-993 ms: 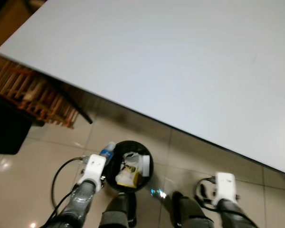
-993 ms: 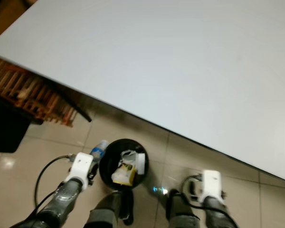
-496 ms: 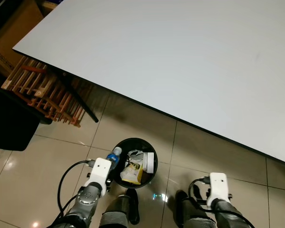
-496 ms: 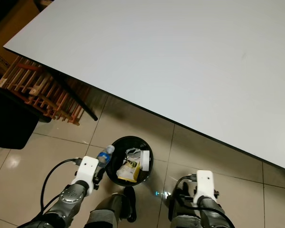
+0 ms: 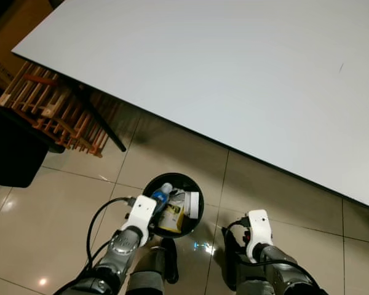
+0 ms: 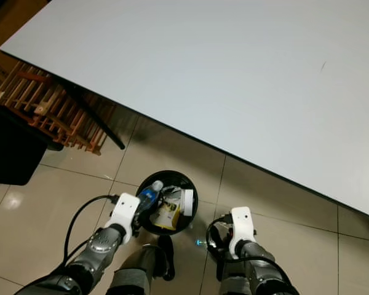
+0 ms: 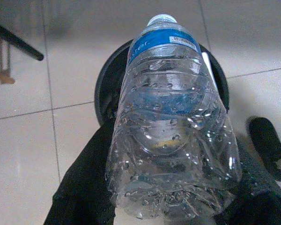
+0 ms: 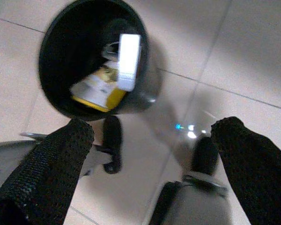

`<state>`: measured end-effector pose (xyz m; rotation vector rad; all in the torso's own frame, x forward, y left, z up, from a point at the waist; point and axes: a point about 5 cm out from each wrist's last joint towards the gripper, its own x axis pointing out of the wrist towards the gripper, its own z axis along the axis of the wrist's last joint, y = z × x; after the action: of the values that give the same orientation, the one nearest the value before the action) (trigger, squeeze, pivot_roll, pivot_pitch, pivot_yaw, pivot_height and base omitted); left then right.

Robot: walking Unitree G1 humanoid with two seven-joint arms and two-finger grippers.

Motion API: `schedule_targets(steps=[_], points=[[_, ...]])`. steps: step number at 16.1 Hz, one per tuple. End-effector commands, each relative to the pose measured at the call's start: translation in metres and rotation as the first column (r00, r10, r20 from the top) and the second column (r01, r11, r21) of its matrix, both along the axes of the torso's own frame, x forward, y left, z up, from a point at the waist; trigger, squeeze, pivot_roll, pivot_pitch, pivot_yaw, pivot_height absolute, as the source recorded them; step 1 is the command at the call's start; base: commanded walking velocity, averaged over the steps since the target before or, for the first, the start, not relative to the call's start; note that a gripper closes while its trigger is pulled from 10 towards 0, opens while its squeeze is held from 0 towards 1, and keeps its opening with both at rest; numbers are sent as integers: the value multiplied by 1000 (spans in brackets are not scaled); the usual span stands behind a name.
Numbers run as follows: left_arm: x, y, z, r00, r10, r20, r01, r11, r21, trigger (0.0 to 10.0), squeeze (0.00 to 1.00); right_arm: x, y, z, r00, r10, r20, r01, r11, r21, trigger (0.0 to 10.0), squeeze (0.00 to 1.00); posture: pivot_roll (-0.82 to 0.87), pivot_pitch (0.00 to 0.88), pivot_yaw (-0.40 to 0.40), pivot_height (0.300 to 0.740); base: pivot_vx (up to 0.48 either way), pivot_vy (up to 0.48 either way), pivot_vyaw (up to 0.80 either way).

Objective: Picking trash to rubbish bin

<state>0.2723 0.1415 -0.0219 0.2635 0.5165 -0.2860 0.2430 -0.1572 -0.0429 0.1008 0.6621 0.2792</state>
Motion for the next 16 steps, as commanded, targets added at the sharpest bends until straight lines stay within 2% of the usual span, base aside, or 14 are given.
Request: schedule_targets(steps=[1,3,7,11,16], points=[[-10,2,-10,998,-24,-59,26,999,21,10000,0,-10,5,-7,998,34,-43,-32,999,41,10000,0,14,399,93,740,0,0,0],[-9,0,-8,996,-62,-56,64,997,35,10000,0,-9,10,-4,998,55,-31,-52,994,101,10000,0,7,415,91,740,0,0,0],[-6,-1,-6,993,-105,-55,107,993,44,10000,0,-8,14,4,994,104,23,-107,981,160,10000,0,-6,447,84,740,0,0,0],[-3,-3,-4,989,-136,-55,140,987,85,10000,0,-6,14,10,992,113,53,-121,979,164,10000,0,-12,476,78,740,0,0,0],[0,6,-3,991,-123,-52,130,979,158,10000,0,-12,16,10,992,115,45,-121,978,171,10000,0,-5,483,82,740,0,0,0]])
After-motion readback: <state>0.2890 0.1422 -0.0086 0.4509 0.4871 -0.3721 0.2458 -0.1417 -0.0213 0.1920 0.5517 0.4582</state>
